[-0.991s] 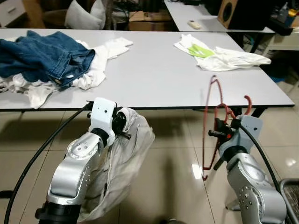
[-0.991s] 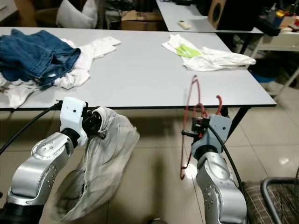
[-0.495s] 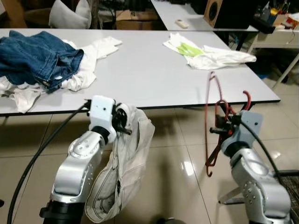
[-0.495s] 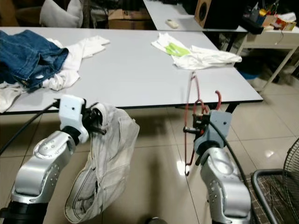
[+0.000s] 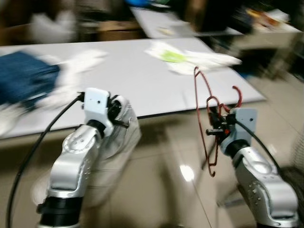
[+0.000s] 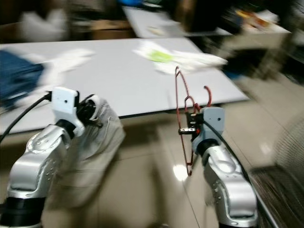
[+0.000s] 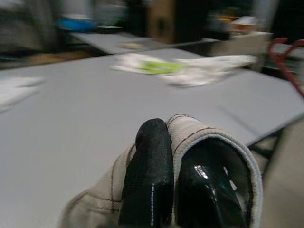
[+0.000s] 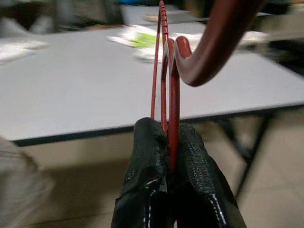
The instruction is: Hang hanger
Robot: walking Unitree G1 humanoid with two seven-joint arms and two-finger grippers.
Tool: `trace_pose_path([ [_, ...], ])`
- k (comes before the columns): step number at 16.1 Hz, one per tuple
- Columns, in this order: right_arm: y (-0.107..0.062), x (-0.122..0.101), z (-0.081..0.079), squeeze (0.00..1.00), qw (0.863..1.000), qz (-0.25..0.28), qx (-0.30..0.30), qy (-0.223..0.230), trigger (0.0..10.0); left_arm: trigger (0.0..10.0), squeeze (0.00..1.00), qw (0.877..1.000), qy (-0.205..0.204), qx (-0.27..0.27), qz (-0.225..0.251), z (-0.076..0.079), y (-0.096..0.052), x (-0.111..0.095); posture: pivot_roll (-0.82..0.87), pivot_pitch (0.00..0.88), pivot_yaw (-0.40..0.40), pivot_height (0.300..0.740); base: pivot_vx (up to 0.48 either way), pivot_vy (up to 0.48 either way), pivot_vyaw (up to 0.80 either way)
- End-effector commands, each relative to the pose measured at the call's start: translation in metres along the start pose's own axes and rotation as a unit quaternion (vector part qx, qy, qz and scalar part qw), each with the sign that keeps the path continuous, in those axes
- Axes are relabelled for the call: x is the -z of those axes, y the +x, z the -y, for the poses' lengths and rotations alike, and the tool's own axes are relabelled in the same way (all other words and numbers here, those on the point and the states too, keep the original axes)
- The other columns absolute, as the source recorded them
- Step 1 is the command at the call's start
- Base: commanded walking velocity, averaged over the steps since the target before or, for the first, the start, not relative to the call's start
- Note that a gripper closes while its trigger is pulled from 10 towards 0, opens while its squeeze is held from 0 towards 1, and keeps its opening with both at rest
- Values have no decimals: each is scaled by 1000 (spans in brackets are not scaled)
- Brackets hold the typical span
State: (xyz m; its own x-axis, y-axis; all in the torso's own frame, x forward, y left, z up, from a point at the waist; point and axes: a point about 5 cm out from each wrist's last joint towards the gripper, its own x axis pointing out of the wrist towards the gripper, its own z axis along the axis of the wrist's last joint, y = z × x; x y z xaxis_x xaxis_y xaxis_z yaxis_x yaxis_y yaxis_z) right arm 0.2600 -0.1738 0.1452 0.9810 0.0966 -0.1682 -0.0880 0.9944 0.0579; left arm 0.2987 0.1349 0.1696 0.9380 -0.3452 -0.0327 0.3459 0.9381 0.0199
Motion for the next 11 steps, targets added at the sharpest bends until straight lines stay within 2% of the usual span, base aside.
trace_pose_path([
  [1, 1, -7, -2, 0, 1000, 12, -4, -3, 10000, 10000, 0, 999, 9, 21, 36, 4, 1, -15, -187, 0, -14, 740, 311, 0, -775],
  [2, 0, -8, -1, 0, 1000, 13, -4, -7, 10000, 10000, 0, 999, 10, 25, 36, 5, 2, -16, -187, 0, -14, 740, 311, 0, -675],
  [4, -1, -11, 0, 0, 999, 20, -9, -24, 10000, 10000, 0, 999, 11, 28, 40, 6, 5, -18, -199, 0, 4, 740, 311, 0, 0],
  [8, -3, -20, -2, 0, 998, 37, -44, -21, 10000, 10000, 0, 998, 11, 20, 64, 0, 13, -33, -197, 0, 3, 740, 312, 0, 0],
  [11, -2, -23, 1, 0, 998, 43, -45, -29, 10000, 10000, 0, 997, 12, 17, 73, -5, 20, -42, -197, 0, 6, 740, 310, 0, 0],
])
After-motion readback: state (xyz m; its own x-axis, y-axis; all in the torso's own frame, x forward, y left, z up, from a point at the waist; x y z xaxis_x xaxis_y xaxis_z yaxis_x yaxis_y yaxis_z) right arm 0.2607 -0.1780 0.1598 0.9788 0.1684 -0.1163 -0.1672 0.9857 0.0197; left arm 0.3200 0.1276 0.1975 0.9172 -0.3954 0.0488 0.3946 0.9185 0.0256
